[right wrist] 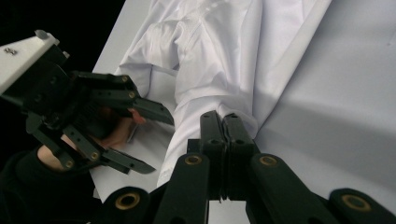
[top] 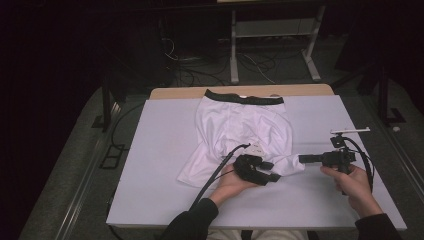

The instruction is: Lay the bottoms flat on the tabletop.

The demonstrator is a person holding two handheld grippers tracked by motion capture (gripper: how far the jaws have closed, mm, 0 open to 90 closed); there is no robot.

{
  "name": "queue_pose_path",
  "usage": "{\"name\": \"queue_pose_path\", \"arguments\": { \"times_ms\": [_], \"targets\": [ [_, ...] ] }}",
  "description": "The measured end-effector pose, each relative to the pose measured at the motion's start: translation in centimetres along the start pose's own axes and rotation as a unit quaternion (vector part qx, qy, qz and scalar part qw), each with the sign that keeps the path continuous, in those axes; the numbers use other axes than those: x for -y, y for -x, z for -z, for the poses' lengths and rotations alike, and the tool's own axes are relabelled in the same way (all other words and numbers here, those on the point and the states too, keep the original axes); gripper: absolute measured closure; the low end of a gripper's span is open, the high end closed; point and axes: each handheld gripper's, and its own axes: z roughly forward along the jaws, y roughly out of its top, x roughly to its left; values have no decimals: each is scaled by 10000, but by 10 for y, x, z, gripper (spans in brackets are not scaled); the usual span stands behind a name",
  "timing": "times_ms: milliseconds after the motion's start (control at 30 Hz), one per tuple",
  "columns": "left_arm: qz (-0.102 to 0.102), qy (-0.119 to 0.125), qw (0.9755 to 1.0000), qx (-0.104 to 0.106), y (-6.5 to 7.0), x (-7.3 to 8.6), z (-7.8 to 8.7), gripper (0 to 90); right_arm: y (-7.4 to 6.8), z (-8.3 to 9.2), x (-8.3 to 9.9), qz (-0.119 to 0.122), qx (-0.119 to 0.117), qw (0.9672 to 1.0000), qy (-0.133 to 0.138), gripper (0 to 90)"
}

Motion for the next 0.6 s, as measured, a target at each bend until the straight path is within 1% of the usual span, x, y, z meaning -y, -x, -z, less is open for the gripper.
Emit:
{"name": "queue_pose_path", "arguments": {
  "times_ms": [33,67,133,200,233,267,333,367,400,500,567,600],
  "targets": [
    [-18,-7,10000,-58,1,-1,-4,526,1,0,0,-6,-10,10000,18,874],
    [-78,-24,9999,-118,3,-2,-8,538,1,0,-1,-15,-14,10000,15,874],
    [-291,-31,9993,-224,7,-4,-15,551,1,-1,-1,-17,-27,10000,27,874],
    [-554,-58,9978,-371,12,-6,-21,557,0,0,-1,-24,-41,10000,44,874],
    [-686,-64,9966,-460,15,-7,-24,562,0,0,-1,-21,-39,10000,49,874],
    [-793,-76,9954,-538,18,-8,-26,569,0,0,-2,-16,-46,10000,47,874],
    [-940,-99,9932,-673,22,-10,-30,592,0,0,-2,-9,-51,10000,41,874],
    [-971,-80,9927,-706,23,-10,-32,619,0,0,-2,-4,-46,10000,32,874],
    [-974,-71,9927,-703,23,-11,-33,652,0,-1,-2,-1,-46,10000,21,874],
    [-939,-138,9924,-788,20,-13,-35,776,0,-2,-2,24,-44,10000,-23,874],
    [-824,-147,9932,-813,16,-13,-34,873,0,-3,-2,28,-43,10000,-51,874],
    [-761,-138,9937,-815,14,-13,-32,884,0,-4,-2,48,-49,10000,-61,874]
  ]
}}
